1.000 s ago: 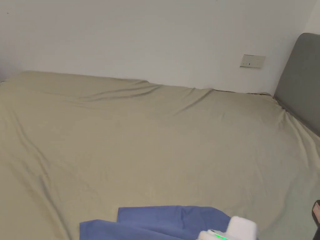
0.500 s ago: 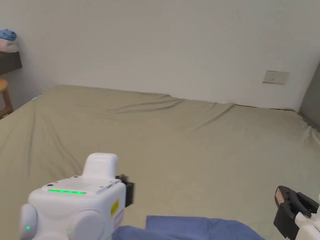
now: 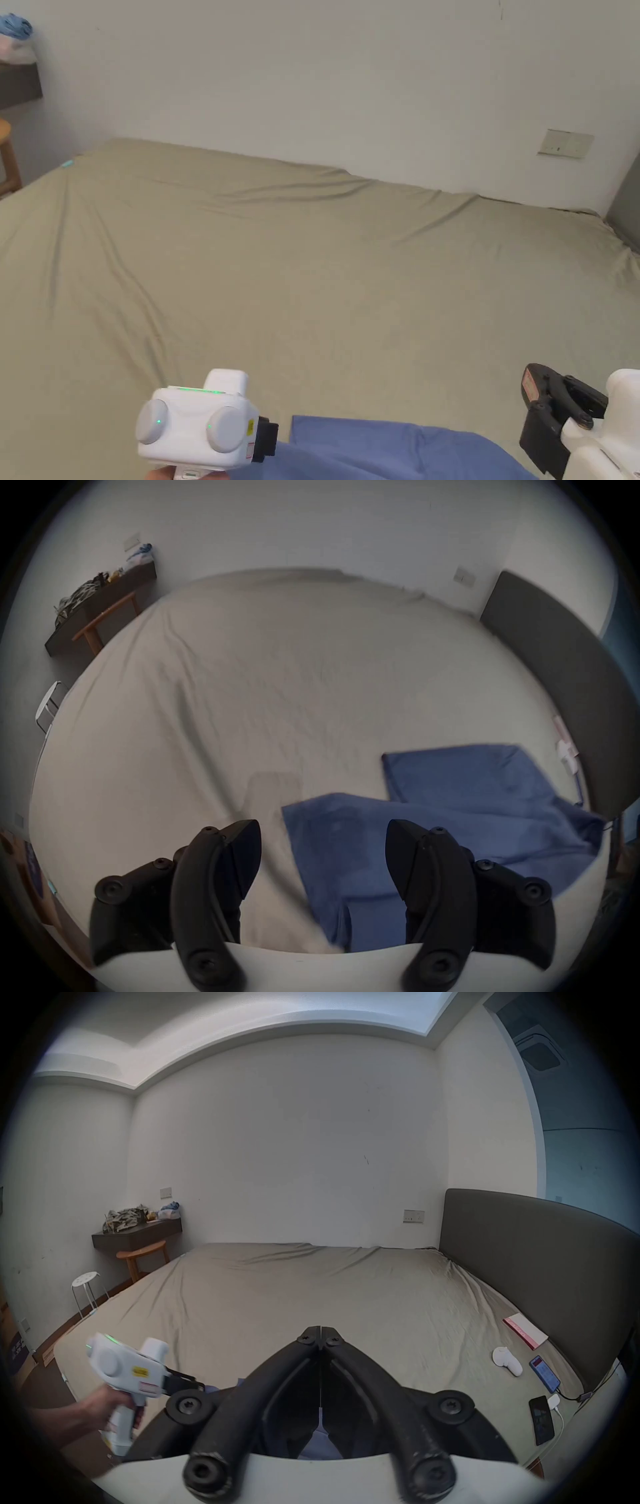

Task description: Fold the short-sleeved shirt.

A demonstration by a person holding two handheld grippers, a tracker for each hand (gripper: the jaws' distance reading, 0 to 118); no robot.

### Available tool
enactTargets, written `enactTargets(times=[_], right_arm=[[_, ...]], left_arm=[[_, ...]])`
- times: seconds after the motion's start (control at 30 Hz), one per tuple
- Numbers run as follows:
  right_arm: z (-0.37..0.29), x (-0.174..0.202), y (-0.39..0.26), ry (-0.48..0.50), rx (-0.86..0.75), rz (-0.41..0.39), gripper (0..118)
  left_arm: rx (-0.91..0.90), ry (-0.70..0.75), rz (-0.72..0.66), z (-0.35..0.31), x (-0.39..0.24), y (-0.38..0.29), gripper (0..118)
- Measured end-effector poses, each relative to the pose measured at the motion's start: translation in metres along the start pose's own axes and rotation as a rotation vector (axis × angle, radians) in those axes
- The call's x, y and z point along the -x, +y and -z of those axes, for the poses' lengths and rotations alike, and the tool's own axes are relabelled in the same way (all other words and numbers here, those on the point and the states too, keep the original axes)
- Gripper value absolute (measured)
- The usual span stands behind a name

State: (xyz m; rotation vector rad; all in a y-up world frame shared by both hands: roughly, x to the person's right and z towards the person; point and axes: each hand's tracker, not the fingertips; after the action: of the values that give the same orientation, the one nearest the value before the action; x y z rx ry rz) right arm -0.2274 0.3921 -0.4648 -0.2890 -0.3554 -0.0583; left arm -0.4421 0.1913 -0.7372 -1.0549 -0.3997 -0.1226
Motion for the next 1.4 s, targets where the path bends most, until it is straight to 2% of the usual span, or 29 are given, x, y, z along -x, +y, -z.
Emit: enactTargets(times=[0.1, 0.13, 0.17, 0.2, 0.23, 0.27, 0.33, 0.37, 0.43, 0.5, 0.57, 0.63, 0.73, 0.9, 0.97, 1.0, 1.03, 1.1, 1.13, 1.2, 1.27, 1.4], right_arm=[[0.006, -0.008, -0.006, -0.017, 0.023, -0.015, 0], [0.006, -0.010, -0.007, -0.024, 0.026, -0.024, 0], [0.007, -0.014, -0.008, -0.031, 0.026, -0.027, 0], [0.008, -0.017, -0.009, -0.032, 0.026, -0.028, 0], [0.010, -0.020, -0.009, -0.033, 0.026, -0.026, 0], [0.014, -0.023, -0.008, -0.029, 0.032, -0.019, 7], [0.029, -0.032, -0.005, 0.040, 0.087, -0.034, 36], [0.039, -0.035, -0.001, 0.064, 0.108, -0.064, 46], [0.068, -0.041, 0.008, 0.120, 0.173, -0.155, 50], [0.109, -0.049, 0.007, 0.205, 0.248, -0.279, 64], [0.167, -0.058, -0.008, 0.262, 0.401, -0.406, 64], [0.217, -0.062, -0.032, 0.291, 0.555, -0.444, 64], [0.277, -0.065, -0.082, 0.361, 0.748, -0.364, 64], [0.310, -0.049, -0.150, 0.344, 0.872, -0.376, 62], [0.294, -0.040, -0.156, 0.348, 0.884, -0.364, 48], [0.287, -0.040, -0.153, 0.332, 0.825, -0.348, 21], [0.284, -0.041, -0.148, 0.339, 0.823, -0.305, 0], [0.284, -0.044, -0.142, 0.310, 0.803, -0.285, 0], [0.284, -0.046, -0.139, 0.330, 0.836, -0.227, 0], [0.272, -0.048, -0.125, 0.326, 0.767, -0.238, 0], [0.248, -0.062, -0.096, 0.347, 0.722, -0.090, 0], [0.199, -0.100, -0.041, 0.328, 0.537, 0.024, 0]], left_arm=[[0.080, 0.027, 0.008, 0.050, -0.007, -0.008, 81], [0.072, 0.037, 0.009, 0.058, -0.009, -0.012, 81], [-0.024, 0.070, 0.040, 0.047, -0.014, -0.013, 74], [-0.059, 0.086, 0.057, 0.043, -0.019, -0.010, 56], [-0.020, 0.104, 0.061, 0.043, -0.022, -0.009, 23], [-0.030, 0.093, 0.051, 0.034, -0.024, -0.009, 5], [-0.038, 0.066, 0.030, 0.028, -0.023, -0.009, 5], [-0.031, 0.060, 0.022, 0.025, -0.023, -0.009, 5], [-0.057, 0.041, 0.026, 0.009, -0.021, -0.014, 5], [-0.092, 0.017, 0.020, -0.010, -0.019, -0.018, 5], [-0.132, -0.021, -0.042, -0.029, -0.011, -0.024, 5], [-0.150, -0.051, -0.047, -0.043, -0.009, -0.031, 5], [-0.160, -0.053, -0.057, -0.056, -0.008, -0.038, 5], [-0.156, -0.050, -0.069, -0.045, -0.007, -0.040, 5], [-0.148, -0.053, -0.070, -0.047, -0.007, -0.038, 5], [-0.146, -0.054, -0.073, -0.047, -0.007, -0.037, 5], [-0.143, -0.057, -0.073, -0.048, -0.007, -0.037, 5], [-0.149, -0.067, -0.081, -0.050, -0.006, -0.034, 5], [-0.151, -0.075, -0.083, -0.052, -0.006, -0.032, 5], [-0.165, -0.089, -0.077, -0.058, -0.005, -0.030, 5], [-0.189, -0.104, -0.075, -0.071, -0.002, -0.027, 5], [-0.250, -0.143, -0.079, -0.108, 0.010, -0.018, 5]])
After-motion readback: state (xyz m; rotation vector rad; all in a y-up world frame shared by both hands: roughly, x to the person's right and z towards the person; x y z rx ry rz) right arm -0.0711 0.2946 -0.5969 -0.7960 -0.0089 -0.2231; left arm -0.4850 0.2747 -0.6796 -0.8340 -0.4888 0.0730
